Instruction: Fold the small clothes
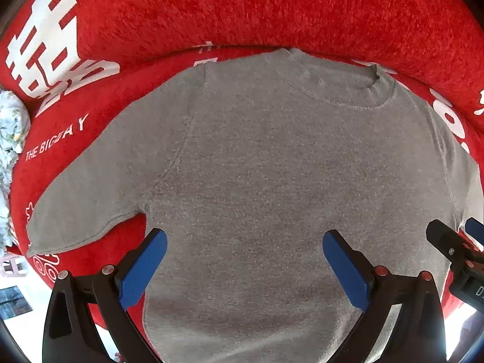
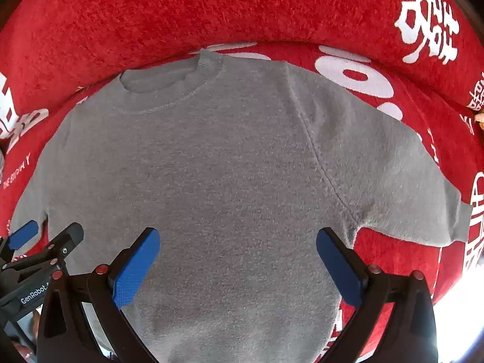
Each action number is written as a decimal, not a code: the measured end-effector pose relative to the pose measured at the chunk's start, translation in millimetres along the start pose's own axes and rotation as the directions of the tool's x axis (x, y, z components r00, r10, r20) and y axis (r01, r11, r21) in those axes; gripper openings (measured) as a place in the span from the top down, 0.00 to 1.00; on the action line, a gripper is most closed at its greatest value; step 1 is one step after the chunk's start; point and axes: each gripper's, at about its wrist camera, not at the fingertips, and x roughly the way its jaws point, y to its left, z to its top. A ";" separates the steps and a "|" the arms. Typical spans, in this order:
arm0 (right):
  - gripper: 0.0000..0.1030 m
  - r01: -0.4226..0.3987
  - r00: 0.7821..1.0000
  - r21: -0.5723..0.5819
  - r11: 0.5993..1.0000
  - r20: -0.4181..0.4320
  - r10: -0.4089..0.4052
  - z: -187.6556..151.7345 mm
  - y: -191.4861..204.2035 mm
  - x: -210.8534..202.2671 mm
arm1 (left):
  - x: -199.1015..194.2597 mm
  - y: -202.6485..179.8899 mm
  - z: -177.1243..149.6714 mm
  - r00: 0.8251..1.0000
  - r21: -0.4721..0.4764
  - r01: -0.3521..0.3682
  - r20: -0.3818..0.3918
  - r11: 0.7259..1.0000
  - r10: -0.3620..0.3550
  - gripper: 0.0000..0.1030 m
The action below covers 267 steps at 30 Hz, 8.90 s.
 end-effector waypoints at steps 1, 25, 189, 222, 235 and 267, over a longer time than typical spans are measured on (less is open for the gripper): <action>0.00 0.000 1.000 0.002 1.000 0.000 0.000 -1.2 0.2 0.1 | 0.1 0.1 0.6 1.000 -0.003 0.000 0.000 1.000 0.000 0.00; 0.00 0.003 1.000 -0.010 1.000 -0.008 -0.003 5.0 2.9 0.9 | -6.8 3.0 7.1 1.000 -0.007 0.007 0.003 1.000 -0.007 0.00; 0.00 -0.225 0.971 0.016 0.974 0.082 0.223 -54.8 11.2 -45.3 | -65.2 42.6 40.7 0.801 0.065 0.453 0.407 0.889 -0.439 0.95; 0.94 0.189 0.958 -0.412 0.891 0.275 -0.076 21.0 114.6 27.3 | 55.8 142.5 19.4 0.988 -0.110 -0.023 0.149 0.994 0.039 0.21; 0.58 -0.579 0.807 0.530 0.619 0.270 0.524 -14.1 -69.2 58.3 | 47.3 156.7 24.4 0.993 -0.114 0.030 0.119 0.993 -0.016 0.21; 0.51 -0.393 0.920 0.434 0.811 0.182 0.348 -11.5 -85.4 27.1 | 11.0 147.6 7.6 0.985 0.003 -0.051 0.162 0.999 0.050 0.19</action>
